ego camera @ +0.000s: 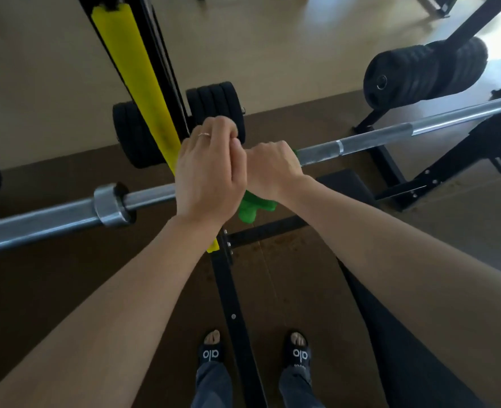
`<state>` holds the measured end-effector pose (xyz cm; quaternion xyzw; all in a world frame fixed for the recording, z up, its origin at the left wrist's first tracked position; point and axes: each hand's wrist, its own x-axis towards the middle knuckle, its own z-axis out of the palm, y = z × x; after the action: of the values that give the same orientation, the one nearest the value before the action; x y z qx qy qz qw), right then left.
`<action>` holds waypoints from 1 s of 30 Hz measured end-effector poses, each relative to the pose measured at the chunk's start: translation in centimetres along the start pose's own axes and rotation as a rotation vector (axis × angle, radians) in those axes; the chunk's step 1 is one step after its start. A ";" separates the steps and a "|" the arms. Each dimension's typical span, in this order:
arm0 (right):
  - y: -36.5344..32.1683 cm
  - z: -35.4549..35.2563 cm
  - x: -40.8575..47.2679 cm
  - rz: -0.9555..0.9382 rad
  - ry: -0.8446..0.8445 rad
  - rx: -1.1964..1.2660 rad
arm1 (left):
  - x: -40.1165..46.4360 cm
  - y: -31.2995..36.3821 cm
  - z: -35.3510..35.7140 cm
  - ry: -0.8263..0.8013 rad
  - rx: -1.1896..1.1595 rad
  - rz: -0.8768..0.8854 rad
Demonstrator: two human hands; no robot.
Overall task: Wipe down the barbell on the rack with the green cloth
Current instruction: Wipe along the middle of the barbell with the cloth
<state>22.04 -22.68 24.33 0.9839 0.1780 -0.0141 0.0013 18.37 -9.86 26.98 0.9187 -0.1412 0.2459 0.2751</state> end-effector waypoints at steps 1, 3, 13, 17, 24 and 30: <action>0.6 -0.3 -0.1 -0.010 -0.042 0.007 | 0.2 0.4 0.9 -0.049 0.033 0.027; 1.7 -0.2 0.2 -0.043 -0.083 0.001 | 0.8 0.9 3.0 -0.135 0.115 0.036; 13.3 -1.7 0.1 0.117 -0.507 0.087 | 2.7 -1.9 7.3 -0.255 0.201 -0.336; 14.8 -1.9 1.4 0.321 -0.765 0.233 | 2.6 -1.8 7.3 -0.250 0.227 -0.352; 16.3 4.1 6.2 0.320 -0.926 0.313 | 2.8 -1.7 7.6 -0.261 0.265 -0.350; 7.4 -1.0 1.0 0.181 -0.376 0.073 | 2.6 -1.8 7.7 -0.198 0.273 -0.315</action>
<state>25.60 -29.27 25.32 0.9754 0.0848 -0.2037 -0.0001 24.08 -13.16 21.98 0.9777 0.0124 0.1254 0.1680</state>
